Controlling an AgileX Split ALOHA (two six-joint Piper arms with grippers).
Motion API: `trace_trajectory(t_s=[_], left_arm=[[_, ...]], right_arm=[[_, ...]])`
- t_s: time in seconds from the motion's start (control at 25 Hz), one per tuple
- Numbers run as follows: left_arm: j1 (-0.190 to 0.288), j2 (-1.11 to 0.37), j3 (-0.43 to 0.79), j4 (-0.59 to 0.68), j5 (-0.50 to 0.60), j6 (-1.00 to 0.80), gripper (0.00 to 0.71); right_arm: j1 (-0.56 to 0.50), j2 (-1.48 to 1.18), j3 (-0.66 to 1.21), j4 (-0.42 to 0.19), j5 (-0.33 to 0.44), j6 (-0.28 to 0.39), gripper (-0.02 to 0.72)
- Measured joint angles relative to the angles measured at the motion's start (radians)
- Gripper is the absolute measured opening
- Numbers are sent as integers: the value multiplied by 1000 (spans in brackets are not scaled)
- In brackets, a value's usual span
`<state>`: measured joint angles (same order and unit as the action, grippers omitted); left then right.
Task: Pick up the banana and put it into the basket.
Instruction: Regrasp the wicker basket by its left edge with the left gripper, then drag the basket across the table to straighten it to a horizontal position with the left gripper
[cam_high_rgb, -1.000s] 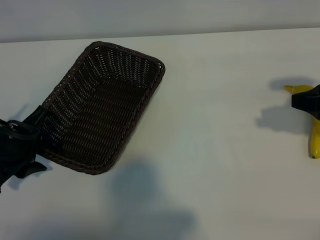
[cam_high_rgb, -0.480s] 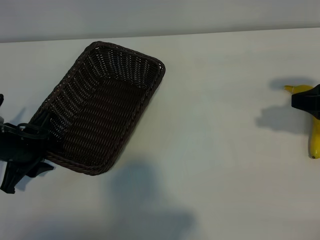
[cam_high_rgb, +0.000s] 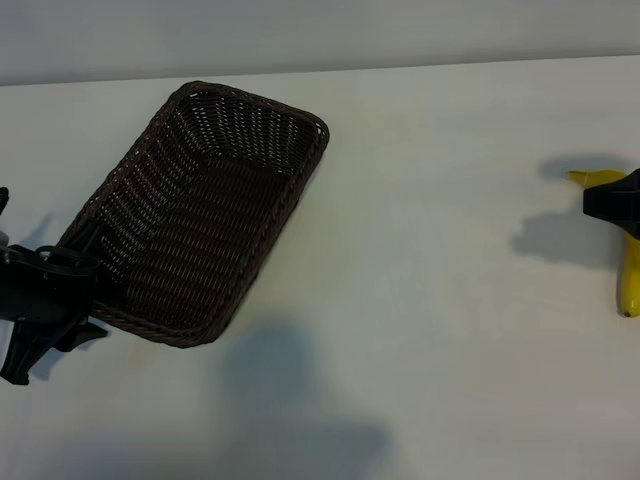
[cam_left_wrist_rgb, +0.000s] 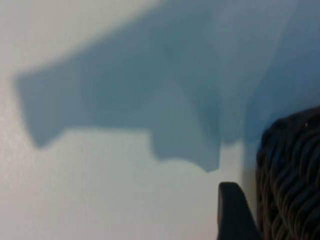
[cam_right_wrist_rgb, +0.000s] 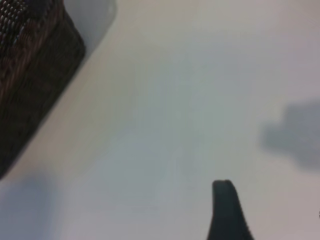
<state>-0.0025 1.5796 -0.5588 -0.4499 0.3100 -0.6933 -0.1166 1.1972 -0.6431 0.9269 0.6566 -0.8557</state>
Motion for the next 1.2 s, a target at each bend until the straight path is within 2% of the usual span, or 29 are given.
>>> trace_trajectory(t_s=[0.12, 0.16, 0.2, 0.24, 0.68, 0.96, 1.08, 1.2], left_arm=[[0, 5, -36, 0, 59, 25, 406], [0, 10, -58, 0, 79, 43, 340], [0, 18, -82, -1, 104, 64, 196], [0, 20, -113, -1, 129, 83, 183], [0, 47, -487, 15, 441, 398, 182], [-1, 262, -788, 52, 740, 639, 182], [-25, 377, -935, 74, 838, 711, 182], [-85, 469, -1075, 119, 865, 765, 182]], right_arm=[[0, 0, 0, 0, 0, 1, 445], [0, 0, 0, 0, 0, 1, 445], [0, 0, 0, 0, 0, 2, 445], [0, 0, 0, 0, 0, 2, 445], [0, 0, 0, -1, 0, 3, 445], [0, 0, 0, -1, 0, 3, 445], [0, 0, 0, -1, 0, 3, 445], [0, 0, 0, -1, 0, 2, 445]])
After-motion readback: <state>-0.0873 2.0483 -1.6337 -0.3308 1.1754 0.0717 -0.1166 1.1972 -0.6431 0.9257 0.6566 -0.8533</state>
